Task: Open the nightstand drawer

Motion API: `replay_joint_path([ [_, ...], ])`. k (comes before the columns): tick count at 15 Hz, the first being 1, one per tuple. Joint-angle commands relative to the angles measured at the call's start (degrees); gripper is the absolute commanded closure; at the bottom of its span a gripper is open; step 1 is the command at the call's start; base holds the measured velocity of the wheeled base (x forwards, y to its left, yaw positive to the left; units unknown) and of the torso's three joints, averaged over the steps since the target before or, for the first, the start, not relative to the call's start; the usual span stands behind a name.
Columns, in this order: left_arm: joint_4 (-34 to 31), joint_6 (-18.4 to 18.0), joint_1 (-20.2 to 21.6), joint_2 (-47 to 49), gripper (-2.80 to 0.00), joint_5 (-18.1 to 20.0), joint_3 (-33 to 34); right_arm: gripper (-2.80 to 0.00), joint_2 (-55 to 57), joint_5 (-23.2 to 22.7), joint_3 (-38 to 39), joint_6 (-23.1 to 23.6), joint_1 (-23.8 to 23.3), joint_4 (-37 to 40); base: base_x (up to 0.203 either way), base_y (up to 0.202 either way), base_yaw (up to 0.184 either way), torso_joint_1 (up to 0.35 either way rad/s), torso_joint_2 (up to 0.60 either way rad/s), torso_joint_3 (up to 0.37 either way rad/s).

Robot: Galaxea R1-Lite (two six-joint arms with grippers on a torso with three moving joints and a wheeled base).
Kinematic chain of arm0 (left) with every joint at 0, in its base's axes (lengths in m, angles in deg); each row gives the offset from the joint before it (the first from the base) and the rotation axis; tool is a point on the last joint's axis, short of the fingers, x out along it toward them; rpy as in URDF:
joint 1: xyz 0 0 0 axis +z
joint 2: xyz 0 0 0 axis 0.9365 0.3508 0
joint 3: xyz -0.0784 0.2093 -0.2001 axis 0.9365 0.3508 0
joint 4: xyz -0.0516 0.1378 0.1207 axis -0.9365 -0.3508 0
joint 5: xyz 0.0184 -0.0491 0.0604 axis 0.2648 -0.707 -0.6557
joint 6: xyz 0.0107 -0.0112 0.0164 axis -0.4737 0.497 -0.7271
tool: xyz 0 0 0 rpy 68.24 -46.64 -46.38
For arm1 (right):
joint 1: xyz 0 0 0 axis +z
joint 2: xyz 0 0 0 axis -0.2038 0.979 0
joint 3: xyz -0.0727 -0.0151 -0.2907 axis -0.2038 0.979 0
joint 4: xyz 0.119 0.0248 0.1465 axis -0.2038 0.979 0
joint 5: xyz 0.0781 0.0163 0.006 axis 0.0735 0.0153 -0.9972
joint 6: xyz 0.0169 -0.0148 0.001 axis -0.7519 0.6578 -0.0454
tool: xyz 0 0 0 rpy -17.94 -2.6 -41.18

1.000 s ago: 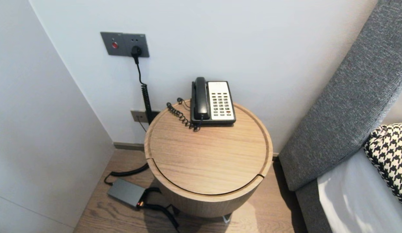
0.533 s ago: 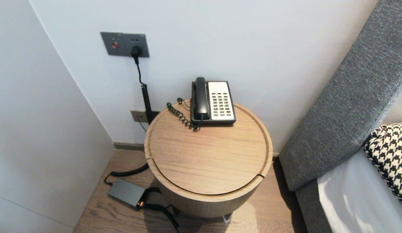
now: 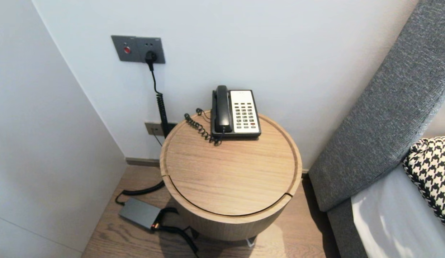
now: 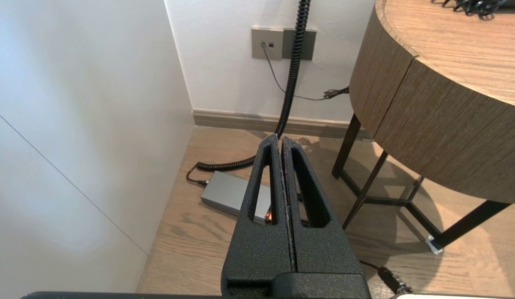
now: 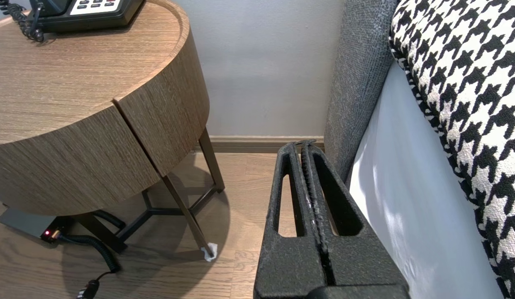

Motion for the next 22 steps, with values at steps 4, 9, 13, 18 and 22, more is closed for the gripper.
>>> replay_joint_path([
  [4, -0.01, -0.01, 0.05, -0.09, 0.00, -0.02, 0.53, 0.00, 0.10, -0.01, 1.41, 0.03, 0.02, -0.03, 0.000, 0.000, 0.000, 0.000, 0.00, 0.000],
  [9, 0.05, -0.01, -0.02, -0.09, 0.00, -0.02, 0.63, 0.00, 0.10, -0.01, 1.41, 0.03, 0.02, -0.03, 0.000, 0.000, 0.000, 0.000, 0.00, 0.000],
  [13, 0.05, -0.01, -0.04, -0.09, 0.00, -0.02, 0.53, 0.00, 0.10, -0.01, 1.41, 0.03, 0.02, -0.03, 0.000, 0.000, 0.000, 0.000, 0.00, 0.000],
  [18, 0.05, -0.01, 0.05, -0.09, 0.00, -0.02, 0.53, 0.00, 0.10, -0.01, 1.41, 0.03, 0.02, -0.03, 0.000, 0.000, 0.000, 0.000, 0.00, 0.000],
  [22, 0.05, -0.01, -0.04, -0.09, 0.00, -0.02, 0.53, 0.00, 0.10, -0.01, 1.41, 0.03, 0.02, -0.03, 0.000, 0.000, 0.000, 0.000, 0.00, 0.000],
])
